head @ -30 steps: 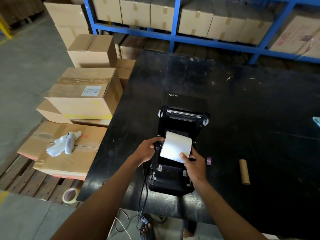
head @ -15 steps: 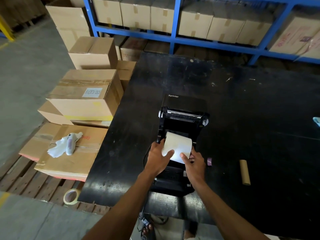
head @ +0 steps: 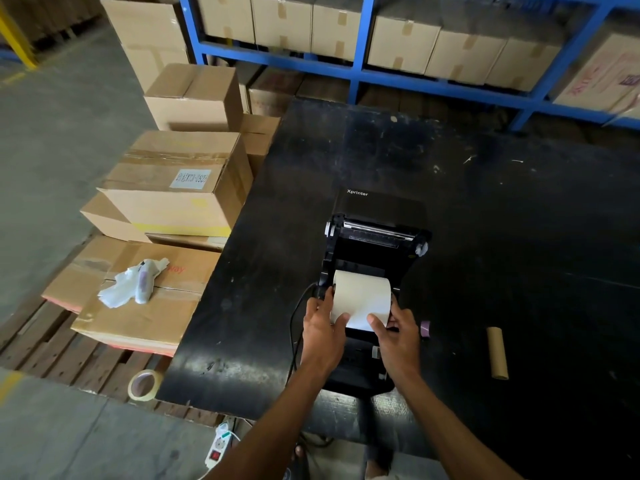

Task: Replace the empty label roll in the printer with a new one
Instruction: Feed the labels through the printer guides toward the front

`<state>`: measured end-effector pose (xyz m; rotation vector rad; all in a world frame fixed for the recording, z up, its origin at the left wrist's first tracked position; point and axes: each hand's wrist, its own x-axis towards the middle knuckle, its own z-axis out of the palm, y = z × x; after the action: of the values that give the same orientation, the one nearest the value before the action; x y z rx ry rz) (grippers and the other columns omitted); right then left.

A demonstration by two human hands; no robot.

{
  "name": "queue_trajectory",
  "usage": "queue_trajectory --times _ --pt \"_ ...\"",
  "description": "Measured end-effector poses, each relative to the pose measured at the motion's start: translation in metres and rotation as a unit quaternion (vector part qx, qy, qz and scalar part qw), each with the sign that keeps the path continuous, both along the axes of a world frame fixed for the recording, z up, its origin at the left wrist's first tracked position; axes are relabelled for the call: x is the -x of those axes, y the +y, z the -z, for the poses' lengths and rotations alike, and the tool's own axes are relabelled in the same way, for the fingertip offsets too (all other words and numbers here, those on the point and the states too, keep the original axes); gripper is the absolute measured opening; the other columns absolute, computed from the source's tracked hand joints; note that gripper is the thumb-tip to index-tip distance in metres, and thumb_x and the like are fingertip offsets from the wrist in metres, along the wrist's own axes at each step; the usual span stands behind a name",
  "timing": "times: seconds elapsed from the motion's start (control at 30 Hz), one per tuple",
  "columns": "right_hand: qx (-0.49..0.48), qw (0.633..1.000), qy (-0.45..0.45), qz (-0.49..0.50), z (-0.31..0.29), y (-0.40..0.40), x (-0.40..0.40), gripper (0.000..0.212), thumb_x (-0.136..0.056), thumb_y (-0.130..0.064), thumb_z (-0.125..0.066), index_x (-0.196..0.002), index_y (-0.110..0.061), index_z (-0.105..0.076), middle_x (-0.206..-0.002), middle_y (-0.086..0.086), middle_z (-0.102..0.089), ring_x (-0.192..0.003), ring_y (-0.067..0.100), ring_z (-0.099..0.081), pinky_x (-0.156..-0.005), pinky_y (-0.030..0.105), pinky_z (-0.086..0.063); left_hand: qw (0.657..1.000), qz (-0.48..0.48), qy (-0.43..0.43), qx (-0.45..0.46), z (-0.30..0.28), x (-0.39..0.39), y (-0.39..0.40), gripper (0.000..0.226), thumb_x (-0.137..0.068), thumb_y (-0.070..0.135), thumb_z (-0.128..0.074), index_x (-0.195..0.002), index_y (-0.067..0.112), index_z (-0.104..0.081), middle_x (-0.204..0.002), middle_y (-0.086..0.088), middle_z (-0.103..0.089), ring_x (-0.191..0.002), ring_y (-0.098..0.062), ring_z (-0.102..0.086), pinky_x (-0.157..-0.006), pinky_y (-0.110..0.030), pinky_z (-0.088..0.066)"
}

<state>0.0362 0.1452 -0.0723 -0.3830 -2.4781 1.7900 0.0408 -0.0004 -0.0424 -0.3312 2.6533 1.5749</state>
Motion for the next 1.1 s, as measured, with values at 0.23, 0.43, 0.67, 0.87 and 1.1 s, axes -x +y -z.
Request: queue_trajectory --times 0.23,0.43,0.67,0.87,1.1 --pt "-0.012 1.000 -0.002 -0.018 -0.003 0.001 0.006 0.033 -0.087 -0.017 -0.072 -0.117 -0.030 -0.066 -0.098 -0.001 -0.056 -0.082 0.001 -0.061 -0.071 0.009 -0.045 0.999 0.016 -0.045 0.024 0.002 0.011 -0.001 0.054 -0.099 0.021 -0.057 -0.150 0.017 -0.040 -0.134 -0.014 -0.046 -0.121 -0.034 -0.051 -0.101 -0.045 -0.047" --pt "-0.024 0.999 0.007 -0.029 -0.004 0.001 0.008 0.034 -0.088 -0.017 -0.072 -0.115 -0.036 -0.063 -0.097 0.000 -0.055 -0.081 -0.005 -0.059 -0.074 0.013 -0.045 0.997 0.022 -0.049 0.048 0.001 0.012 -0.002 0.051 -0.100 0.022 -0.056 -0.148 0.013 -0.042 -0.134 -0.015 -0.049 -0.124 -0.034 -0.051 -0.101 -0.045 -0.047" --pt "-0.050 0.998 -0.012 -0.025 -0.004 -0.002 0.010 0.036 -0.090 -0.024 -0.069 -0.125 -0.027 -0.062 -0.104 0.000 -0.052 -0.084 0.000 -0.058 -0.076 0.015 -0.047 0.997 0.023 -0.051 0.058 0.004 0.017 -0.005 0.052 -0.099 0.023 -0.056 -0.149 0.015 -0.042 -0.129 -0.016 -0.048 -0.117 -0.033 -0.054 -0.100 -0.043 -0.047" --pt "-0.042 0.998 -0.038 -0.004 0.001 -0.004 0.006 0.058 -0.091 -0.028 -0.069 -0.144 -0.018 -0.048 -0.107 0.003 -0.049 -0.091 0.016 -0.057 -0.083 0.022 -0.047 0.997 0.022 -0.042 0.067 0.007 0.013 -0.004 0.053 -0.098 0.024 -0.057 -0.148 0.022 -0.044 -0.125 -0.013 -0.051 -0.115 -0.033 -0.055 -0.095 -0.039 -0.047" --pt "0.101 0.994 -0.043 -0.013 0.001 0.016 -0.006 0.079 -0.077 -0.017 -0.083 -0.142 -0.027 -0.041 -0.107 -0.001 -0.068 -0.092 0.008 -0.066 -0.074 0.018 -0.053 0.997 0.020 -0.054 0.059 0.011 0.018 -0.008 0.050 -0.094 0.024 -0.064 -0.142 0.021 -0.052 -0.128 -0.014 -0.055 -0.115 -0.031 -0.056 -0.098 -0.040 -0.046"
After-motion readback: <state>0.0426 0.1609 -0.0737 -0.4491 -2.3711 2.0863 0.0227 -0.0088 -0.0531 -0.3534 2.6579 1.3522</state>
